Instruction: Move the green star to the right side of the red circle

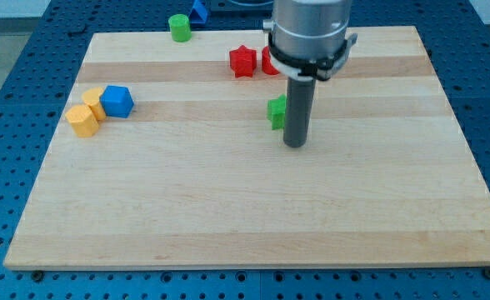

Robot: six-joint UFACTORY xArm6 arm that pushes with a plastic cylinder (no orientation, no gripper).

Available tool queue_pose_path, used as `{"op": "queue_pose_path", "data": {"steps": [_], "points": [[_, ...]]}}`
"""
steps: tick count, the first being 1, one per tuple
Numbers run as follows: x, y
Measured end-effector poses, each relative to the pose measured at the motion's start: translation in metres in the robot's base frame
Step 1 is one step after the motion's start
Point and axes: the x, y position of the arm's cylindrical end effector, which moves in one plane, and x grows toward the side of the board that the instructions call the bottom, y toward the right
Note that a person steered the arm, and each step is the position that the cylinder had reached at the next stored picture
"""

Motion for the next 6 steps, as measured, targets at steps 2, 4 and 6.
{"op": "queue_pose_path", "data": {"steps": [2, 4, 6], "points": [[-0.061, 0.000], [-0.017, -0.034], [-0.068, -0.039]]}}
